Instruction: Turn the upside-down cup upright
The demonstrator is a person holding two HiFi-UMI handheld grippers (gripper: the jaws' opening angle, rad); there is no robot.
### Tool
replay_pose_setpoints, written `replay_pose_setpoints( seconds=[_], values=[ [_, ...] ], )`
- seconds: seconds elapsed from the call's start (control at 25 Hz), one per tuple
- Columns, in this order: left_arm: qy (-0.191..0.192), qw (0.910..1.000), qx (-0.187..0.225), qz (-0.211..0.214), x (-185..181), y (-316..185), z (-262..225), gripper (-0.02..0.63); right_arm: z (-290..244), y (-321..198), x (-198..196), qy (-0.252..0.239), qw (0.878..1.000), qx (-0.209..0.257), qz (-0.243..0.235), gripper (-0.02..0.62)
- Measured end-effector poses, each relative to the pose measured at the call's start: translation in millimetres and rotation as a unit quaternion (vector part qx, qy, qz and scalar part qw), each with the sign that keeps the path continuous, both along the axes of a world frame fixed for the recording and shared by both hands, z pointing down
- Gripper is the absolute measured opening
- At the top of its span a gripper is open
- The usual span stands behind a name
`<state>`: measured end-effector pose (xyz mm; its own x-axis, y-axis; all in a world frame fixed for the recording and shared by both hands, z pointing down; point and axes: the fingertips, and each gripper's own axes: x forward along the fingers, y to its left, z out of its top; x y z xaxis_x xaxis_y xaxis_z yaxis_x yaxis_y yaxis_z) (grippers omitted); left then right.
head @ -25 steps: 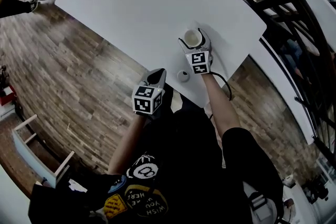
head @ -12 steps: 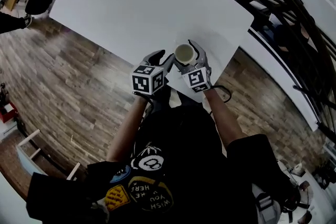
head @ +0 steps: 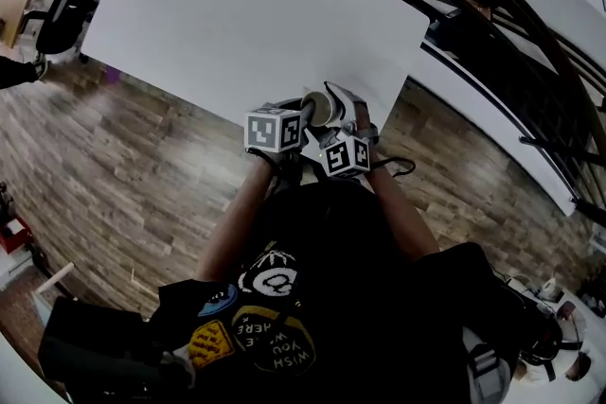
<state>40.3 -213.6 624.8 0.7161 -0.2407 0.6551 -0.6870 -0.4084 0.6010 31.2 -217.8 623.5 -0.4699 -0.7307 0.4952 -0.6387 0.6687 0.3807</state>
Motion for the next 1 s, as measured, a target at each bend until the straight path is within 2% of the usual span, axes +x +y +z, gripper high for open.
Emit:
replay_pose_setpoints(
  seconds=[0.12, 0.2, 0.44, 0.52, 0.6, 0.64, 0.68, 0.72, 0.76, 0.8, 0.84, 0.92, 1.0],
  values=[
    [0.052, 0.9974, -0.043, -0.025, -7, -3, -1, 0.04, -4, 1, -10, 0.014, 0.999, 0.012, -0.027, 0.411],
    [0.07, 0.9955, -0.055, -0.031, -11, -3, -4, 0.04, -8, 1, -14, 0.005, 0.999, 0.013, -0.041, 0.413],
    [0.065, 0.997, -0.029, -0.029, -14, -12, -13, 0.044, -20, 3, -11, -0.041, 0.997, 0.001, -0.06, 0.407],
    [0.071, 0.9961, -0.028, -0.045, -18, -19, -15, 0.044, -23, 2, -4, -0.053, 0.997, -0.002, -0.052, 0.402],
    [0.078, 0.994, -0.022, -0.073, -28, -31, -18, 0.043, -23, 0, 11, -0.094, 0.995, -0.022, -0.018, 0.388],
    [0.082, 0.9929, -0.015, -0.085, -35, -38, -22, 0.043, -24, -1, 21, -0.14, 0.989, -0.042, 0.01, 0.386],
    [0.086, 0.992, -0.004, -0.092, -40, -44, -26, 0.041, -24, -3, 30, -0.201, 0.976, -0.07, 0.043, 0.366],
    [0.089, 0.9912, 0.008, -0.097, -45, -50, -30, 0.041, -25, -6, 39, -0.269, 0.954, -0.103, 0.079, 0.328],
    [0.089, 0.9908, 0.022, -0.099, -49, -54, -33, 0.041, -26, -9, 47, -0.339, 0.924, -0.136, 0.114, 0.295],
    [0.085, 0.9907, 0.036, -0.1, -52, -57, -36, 0.041, -27, -12, 52, -0.403, 0.888, -0.166, 0.143, 0.242],
    [0.079, 0.9908, 0.05, -0.098, -53, -60, -38, 0.041, -25, -14, 55, -0.462, 0.849, -0.196, 0.166, 0.161],
    [0.066, 0.9903, 0.078, -0.094, -53, -63, -42, 0.043, -24, -18, 54, -0.568, 0.761, -0.254, 0.182, 0.002],
    [0.062, 0.9889, 0.099, -0.092, -50, -65, -46, 0.043, -31, -22, 46, -0.657, 0.673, -0.302, 0.154, -0.003]
  ],
)
